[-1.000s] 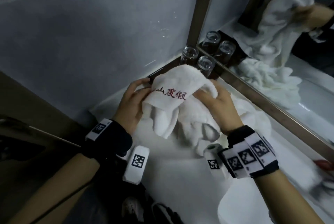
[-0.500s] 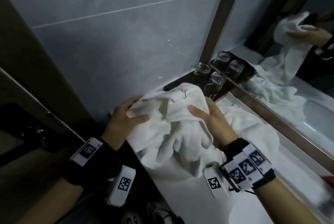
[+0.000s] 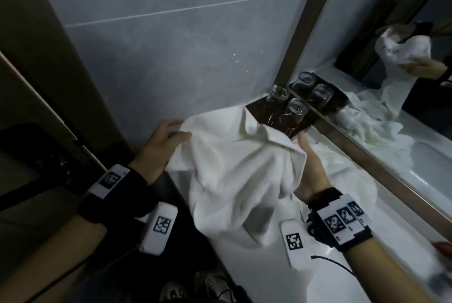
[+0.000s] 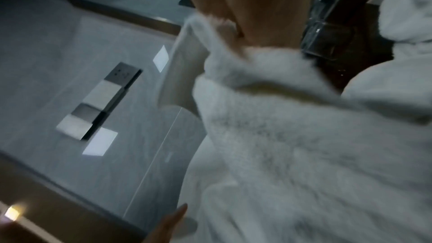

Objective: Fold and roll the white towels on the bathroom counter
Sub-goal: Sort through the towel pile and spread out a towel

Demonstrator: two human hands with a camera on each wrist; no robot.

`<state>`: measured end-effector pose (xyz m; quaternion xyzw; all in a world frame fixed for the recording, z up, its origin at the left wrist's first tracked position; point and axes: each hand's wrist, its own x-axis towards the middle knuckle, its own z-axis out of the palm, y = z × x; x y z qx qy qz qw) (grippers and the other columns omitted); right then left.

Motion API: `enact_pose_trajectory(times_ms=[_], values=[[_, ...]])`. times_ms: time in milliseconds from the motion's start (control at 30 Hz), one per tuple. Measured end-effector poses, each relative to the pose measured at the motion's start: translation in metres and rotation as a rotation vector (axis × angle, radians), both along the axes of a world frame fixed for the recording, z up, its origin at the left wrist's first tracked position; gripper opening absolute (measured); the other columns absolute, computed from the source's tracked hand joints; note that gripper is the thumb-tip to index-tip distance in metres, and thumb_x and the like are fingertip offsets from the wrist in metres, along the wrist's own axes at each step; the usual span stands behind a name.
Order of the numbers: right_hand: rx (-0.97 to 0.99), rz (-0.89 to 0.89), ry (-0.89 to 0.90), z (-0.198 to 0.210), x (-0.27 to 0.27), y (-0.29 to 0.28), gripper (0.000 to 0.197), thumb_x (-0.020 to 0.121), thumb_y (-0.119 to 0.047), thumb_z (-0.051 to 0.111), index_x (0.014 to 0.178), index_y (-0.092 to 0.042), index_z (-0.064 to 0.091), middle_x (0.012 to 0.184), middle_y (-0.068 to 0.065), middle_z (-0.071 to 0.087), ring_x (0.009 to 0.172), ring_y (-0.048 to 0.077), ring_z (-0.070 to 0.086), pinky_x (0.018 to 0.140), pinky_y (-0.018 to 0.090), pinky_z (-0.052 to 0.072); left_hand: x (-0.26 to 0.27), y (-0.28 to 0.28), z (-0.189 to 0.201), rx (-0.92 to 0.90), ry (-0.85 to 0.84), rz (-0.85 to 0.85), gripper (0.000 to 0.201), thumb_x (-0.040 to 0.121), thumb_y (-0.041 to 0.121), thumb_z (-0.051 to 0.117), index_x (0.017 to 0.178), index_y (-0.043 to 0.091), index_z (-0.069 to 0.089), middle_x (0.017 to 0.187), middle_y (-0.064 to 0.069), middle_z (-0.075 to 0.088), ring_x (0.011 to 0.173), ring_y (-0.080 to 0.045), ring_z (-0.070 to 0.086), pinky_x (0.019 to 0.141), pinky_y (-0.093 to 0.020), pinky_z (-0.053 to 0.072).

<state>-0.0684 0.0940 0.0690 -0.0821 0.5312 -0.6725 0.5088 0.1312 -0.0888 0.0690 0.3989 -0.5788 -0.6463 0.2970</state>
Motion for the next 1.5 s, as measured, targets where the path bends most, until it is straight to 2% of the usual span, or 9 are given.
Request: enact_pose_trajectory(times_ms=[100,300,467,733,867,1033,1133,1267,1500], values=[[-0.167,-0.074,-0.161,0.001,-0.014,-0.006,0.071,0.088,-0.059,0.038,0.136,-0.007,0.045,0.139,0.014,0.05,0.129,0.026,0.047,0.11,0.041,0.032,-0.017,-0.015,-0.005,0.064,0.116,0.057,0.05,0.087,-0.004,0.052,0.132,0.01,0.036,0.108,-0.003,0.057,0.088,-0.012,0.059,0.075,-0.021,0.048],[0.348,-0.002,0.36,-0.067,-0.032,0.007,0.055,0.088,-0.041,0.055,0.133,-0.01,0.045,0.126,0.005,0.055,0.112,0.019,0.054,0.105,0.036,0.037,-0.013,0.005,-0.077,-0.214,-0.479,-0.178,0.053,0.083,0.002,0.063,0.129,-0.001,0.037,0.128,-0.024,0.04,0.12,-0.035,0.046,0.098,-0.033,0.04],[0.632,0.248,0.617,-0.111,-0.019,0.029,0.06,0.066,-0.054,0.076,0.095,-0.007,0.053,0.095,0.006,0.048,0.088,0.02,0.051,0.076,0.029,0.042,-0.011,0.039,-0.123,-0.206,-0.925,-0.571,0.072,0.08,0.035,0.069,0.131,-0.004,0.035,0.135,-0.025,0.04,0.122,-0.035,0.044,0.101,-0.034,0.04],[0.872,0.812,1.286,-0.134,0.018,0.027,0.064,0.076,-0.039,0.07,0.123,-0.006,0.042,0.129,0.011,0.041,0.117,0.026,0.041,0.096,0.033,0.036,-0.03,0.081,-0.134,-0.449,-0.85,-0.794,0.077,0.075,0.011,0.071,0.136,0.003,0.024,0.14,-0.017,0.027,0.126,-0.029,0.039,0.104,-0.037,0.038],[0.598,0.572,1.097,-0.112,0.005,0.026,0.035,0.092,-0.028,0.053,0.12,-0.009,0.042,0.107,0.013,0.061,0.098,0.025,0.058,0.075,0.029,0.04,-0.033,0.069,-0.117,-0.421,-0.613,-0.644,0.046,0.085,0.003,0.056,0.126,0.005,0.035,0.127,-0.017,0.044,0.112,-0.028,0.05,0.095,-0.034,0.042],[0.329,0.082,0.651,-0.063,-0.025,0.013,0.01,0.095,-0.02,0.05,0.097,-0.013,0.056,0.093,0.006,0.066,0.081,0.011,0.063,0.079,0.028,0.053,-0.044,0.034,-0.066,-0.024,-0.061,-0.152,0.038,0.085,-0.009,0.054,0.099,0.024,0.042,0.082,-0.016,0.056,0.036,-0.013,0.055,0.032,-0.017,0.038],[0.193,-0.165,0.303,-0.049,-0.039,0.013,0.018,0.094,-0.036,0.048,0.087,-0.022,0.058,0.061,-0.014,0.069,0.053,-0.004,0.063,0.05,0.013,0.052,-0.042,0.019,-0.048,0.245,0.219,0.16,0.022,0.086,-0.002,0.054,0.097,0.015,0.046,0.075,-0.008,0.056,0.039,-0.006,0.056,0.037,-0.014,0.042],[-0.062,-0.4,-0.146,-0.058,-0.045,0.017,0.025,0.094,-0.039,0.047,0.092,-0.016,0.055,0.079,0.0,0.064,0.068,0.008,0.061,0.069,0.02,0.051,-0.031,0.022,-0.061,0.469,0.306,0.077,0.014,0.097,0.012,0.034,0.097,0.016,0.048,0.096,-0.004,0.059,0.078,-0.008,0.066,0.07,-0.025,0.048],[0.67,0.063,0.631,-0.108,-0.012,0.02,0.049,0.077,-0.024,0.075,0.108,-0.004,0.041,0.101,0.012,0.052,0.094,0.023,0.052,0.082,0.035,0.045,-0.032,0.049,-0.106,0.275,-0.181,-0.214,0.019,0.091,0.009,0.053,0.109,0.015,0.053,0.114,-0.003,0.055,0.1,-0.012,0.053,0.076,-0.029,0.049]])
